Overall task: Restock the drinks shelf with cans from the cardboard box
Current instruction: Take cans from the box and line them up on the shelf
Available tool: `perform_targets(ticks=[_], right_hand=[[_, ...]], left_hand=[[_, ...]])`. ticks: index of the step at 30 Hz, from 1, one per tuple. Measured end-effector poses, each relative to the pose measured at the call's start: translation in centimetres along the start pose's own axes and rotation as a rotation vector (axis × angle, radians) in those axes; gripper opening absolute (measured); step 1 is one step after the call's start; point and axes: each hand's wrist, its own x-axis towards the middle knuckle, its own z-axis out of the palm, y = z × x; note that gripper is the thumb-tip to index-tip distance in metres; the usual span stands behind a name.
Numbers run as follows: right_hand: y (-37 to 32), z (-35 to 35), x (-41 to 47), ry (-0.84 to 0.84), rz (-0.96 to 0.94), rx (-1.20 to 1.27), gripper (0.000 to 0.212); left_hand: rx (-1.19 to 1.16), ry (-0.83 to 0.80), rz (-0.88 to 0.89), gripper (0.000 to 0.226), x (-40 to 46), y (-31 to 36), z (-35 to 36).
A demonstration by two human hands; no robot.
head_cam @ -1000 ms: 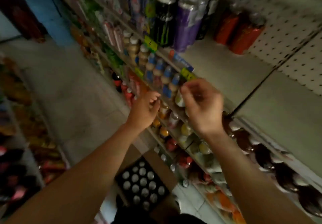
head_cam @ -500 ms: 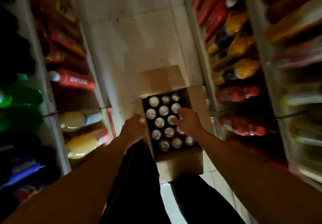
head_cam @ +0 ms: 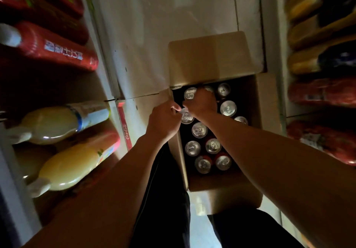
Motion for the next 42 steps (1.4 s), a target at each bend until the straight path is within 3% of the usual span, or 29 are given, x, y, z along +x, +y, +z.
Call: perform_targets(ticks=[2, 5, 8, 10, 13, 15, 18, 20, 23, 29, 34, 42], right_hand=[[0.4, -1.3, -1.2, 0.013, 0.017, 0.071, 0.050], [0.6, -6.0, -4.7, 0.046, 0.007, 0.254, 0.053], [0.5, -14.0, -9.9, 0.077, -0.036, 0.416, 0.046], [0.1, -21.0, -14.3, 0.123, -0.080, 0.511, 0.036], [-1.2, -30.6, -20.5, 0.165, -0.089, 0.605, 0.032], [-2.0, -37.6, -25.7, 0.200, -0.098, 0.701, 0.032], [-3.0, -45.3, -31.4, 0.243, -0.190, 0.877, 0.023], [-3.3, -50.0, -35.2, 0.283, -0.276, 0.931, 0.040], [-3.7, -56.6, -41.7, 0.481, -0.337, 1.013, 0.060], [-2.5, -64.6, -49.6, 0.875, -0.364, 1.011, 0.070], [0.7, -68.9, -54.1, 0.986, -0.354, 0.986, 0.063], [7.6, -73.0, -56.9, 1.111, -0.216, 0.900, 0.077]], left_hand=[[-0.014, -0.035, 0.029, 0.017, -0.4, 0.0, -0.4], [-0.050, -0.087, 0.094, 0.055, -1.4, 1.7, -2.1], [0.020, -0.173, 0.318, 0.090, -3.2, 6.7, -4.8], [0.095, -0.257, 0.465, 0.099, -5.8, 12.5, -7.7], [0.119, -0.271, 0.613, 0.068, -10.5, 21.6, -12.1], [0.173, -0.171, 0.723, 0.050, -15.6, 28.4, -15.4], [0.114, -0.061, 0.809, 0.043, -21.2, 35.6, -18.9], [0.026, -0.058, 0.861, 0.043, -24.9, 40.3, -20.8], [-0.021, -0.025, 1.024, 0.041, -32.1, 47.9, -23.6], [-0.037, -0.051, 1.220, 0.064, -40.6, 57.0, -24.1], [0.013, -0.099, 1.322, 0.076, -46.0, 61.6, -22.7], [0.110, -0.203, 1.422, 0.048, -50.4, 66.9, -18.4]])
